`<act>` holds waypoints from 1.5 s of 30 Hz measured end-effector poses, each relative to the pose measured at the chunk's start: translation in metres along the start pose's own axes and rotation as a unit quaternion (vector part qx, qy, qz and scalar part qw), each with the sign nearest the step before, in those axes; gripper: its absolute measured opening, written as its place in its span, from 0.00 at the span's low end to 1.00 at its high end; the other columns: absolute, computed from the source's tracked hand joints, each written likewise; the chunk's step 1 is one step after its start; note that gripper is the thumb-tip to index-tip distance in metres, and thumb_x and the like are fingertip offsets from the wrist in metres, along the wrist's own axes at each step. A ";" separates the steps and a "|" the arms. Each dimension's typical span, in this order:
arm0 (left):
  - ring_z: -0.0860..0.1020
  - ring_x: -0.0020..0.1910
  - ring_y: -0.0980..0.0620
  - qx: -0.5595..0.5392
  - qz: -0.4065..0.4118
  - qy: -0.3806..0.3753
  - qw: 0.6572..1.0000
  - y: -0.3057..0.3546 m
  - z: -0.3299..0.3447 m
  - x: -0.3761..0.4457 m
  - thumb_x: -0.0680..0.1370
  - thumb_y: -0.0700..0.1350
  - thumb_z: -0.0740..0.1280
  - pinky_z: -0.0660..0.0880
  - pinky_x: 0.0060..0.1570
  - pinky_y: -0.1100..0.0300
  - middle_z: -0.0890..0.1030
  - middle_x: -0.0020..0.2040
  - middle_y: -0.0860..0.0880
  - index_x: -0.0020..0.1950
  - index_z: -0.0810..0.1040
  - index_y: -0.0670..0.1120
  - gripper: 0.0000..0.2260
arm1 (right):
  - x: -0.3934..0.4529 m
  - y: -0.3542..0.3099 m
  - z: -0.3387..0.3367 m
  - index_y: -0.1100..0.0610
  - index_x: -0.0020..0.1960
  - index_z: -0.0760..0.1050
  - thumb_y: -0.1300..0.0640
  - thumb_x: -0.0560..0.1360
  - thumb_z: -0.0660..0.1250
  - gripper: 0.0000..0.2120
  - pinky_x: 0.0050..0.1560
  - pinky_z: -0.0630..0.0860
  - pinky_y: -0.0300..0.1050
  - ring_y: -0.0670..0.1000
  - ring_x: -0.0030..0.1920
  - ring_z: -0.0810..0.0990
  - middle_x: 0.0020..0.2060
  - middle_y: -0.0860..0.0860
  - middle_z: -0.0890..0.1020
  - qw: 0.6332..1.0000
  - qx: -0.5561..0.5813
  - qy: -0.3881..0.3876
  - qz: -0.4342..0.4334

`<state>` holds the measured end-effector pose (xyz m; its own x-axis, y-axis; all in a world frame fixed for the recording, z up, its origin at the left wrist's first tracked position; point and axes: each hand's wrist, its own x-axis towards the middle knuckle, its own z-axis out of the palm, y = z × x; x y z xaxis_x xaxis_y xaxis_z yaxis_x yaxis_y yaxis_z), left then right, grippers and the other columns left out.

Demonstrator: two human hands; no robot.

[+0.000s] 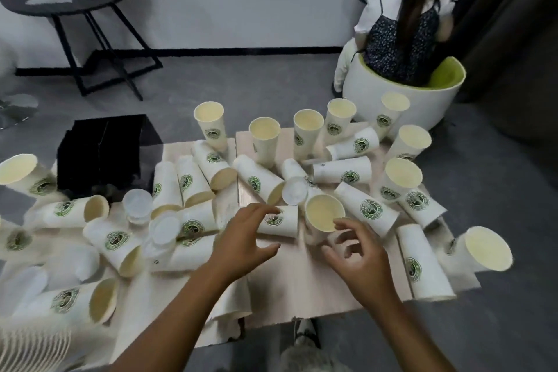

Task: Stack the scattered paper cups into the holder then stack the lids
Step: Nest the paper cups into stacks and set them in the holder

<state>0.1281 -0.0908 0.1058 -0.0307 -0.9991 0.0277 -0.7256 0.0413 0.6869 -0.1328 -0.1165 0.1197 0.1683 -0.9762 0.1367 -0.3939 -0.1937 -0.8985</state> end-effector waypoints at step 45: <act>0.77 0.63 0.54 -0.069 -0.037 0.174 0.982 0.031 -0.059 0.015 0.62 0.53 0.83 0.77 0.60 0.46 0.77 0.62 0.60 0.66 0.70 0.60 0.37 | 0.096 -0.069 0.031 0.41 0.70 0.67 0.56 0.61 0.84 0.43 0.59 0.71 0.33 0.46 0.65 0.75 0.66 0.39 0.75 0.977 0.064 -0.137 -0.148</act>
<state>0.1461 -0.1049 0.1706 0.2720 -0.9404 0.2040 -0.6158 -0.0073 0.7878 -0.0614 -0.1937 0.1824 0.5004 -0.8129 0.2979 -0.1777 -0.4332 -0.8836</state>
